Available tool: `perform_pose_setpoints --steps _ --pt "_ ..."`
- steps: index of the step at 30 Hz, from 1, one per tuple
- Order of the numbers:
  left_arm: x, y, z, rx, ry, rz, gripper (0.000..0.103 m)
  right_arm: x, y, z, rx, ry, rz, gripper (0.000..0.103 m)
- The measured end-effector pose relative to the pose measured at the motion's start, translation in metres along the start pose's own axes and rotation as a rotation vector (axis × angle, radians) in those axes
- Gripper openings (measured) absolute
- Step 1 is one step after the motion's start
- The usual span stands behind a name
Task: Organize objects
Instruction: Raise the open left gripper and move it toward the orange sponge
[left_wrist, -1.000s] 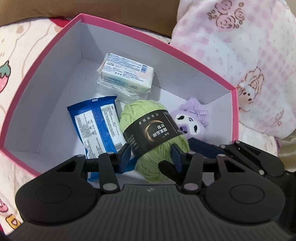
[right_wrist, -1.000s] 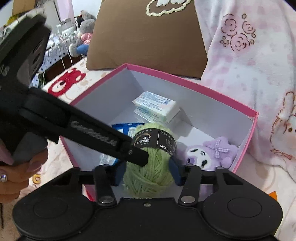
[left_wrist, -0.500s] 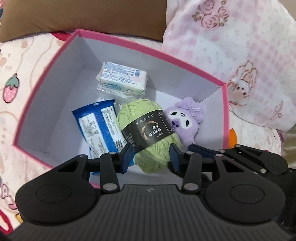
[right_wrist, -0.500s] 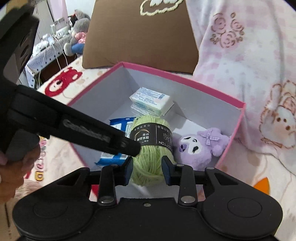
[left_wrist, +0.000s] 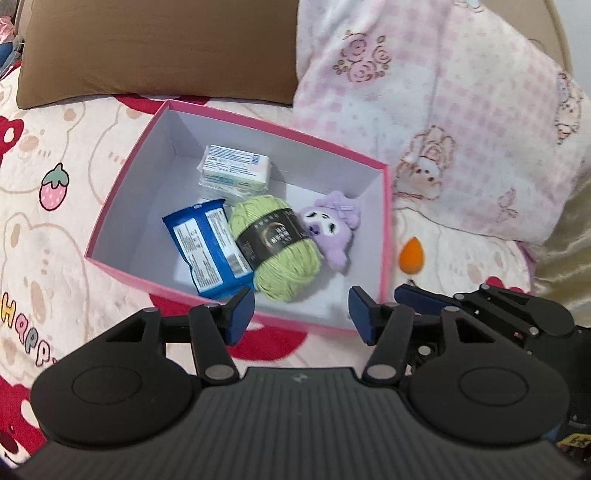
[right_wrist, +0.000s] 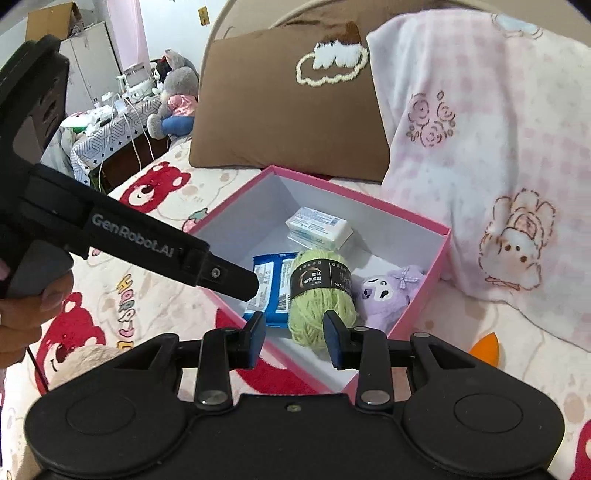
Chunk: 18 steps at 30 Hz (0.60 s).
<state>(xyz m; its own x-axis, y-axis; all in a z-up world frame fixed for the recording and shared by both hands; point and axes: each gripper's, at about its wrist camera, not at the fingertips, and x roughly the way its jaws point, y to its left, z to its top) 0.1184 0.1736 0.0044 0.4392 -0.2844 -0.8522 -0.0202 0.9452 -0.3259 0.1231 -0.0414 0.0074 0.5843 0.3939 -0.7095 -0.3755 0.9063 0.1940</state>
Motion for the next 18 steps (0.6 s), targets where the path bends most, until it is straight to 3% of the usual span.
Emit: perform_pose_setpoints --steps 5,13,18 --pt "-0.034 -0.014 -0.014 0.051 -0.060 0.020 0.058 -0.027 0.008 -0.003 0.001 -0.019 0.002 0.039" --pt "-0.083 -0.042 -0.040 0.120 -0.079 -0.085 0.060 -0.078 0.022 -0.013 -0.006 -0.039 -0.014 0.041" --pt "-0.093 -0.055 -0.054 0.156 -0.073 -0.093 0.060 -0.103 0.021 -0.024 0.000 -0.036 -0.038 0.041"
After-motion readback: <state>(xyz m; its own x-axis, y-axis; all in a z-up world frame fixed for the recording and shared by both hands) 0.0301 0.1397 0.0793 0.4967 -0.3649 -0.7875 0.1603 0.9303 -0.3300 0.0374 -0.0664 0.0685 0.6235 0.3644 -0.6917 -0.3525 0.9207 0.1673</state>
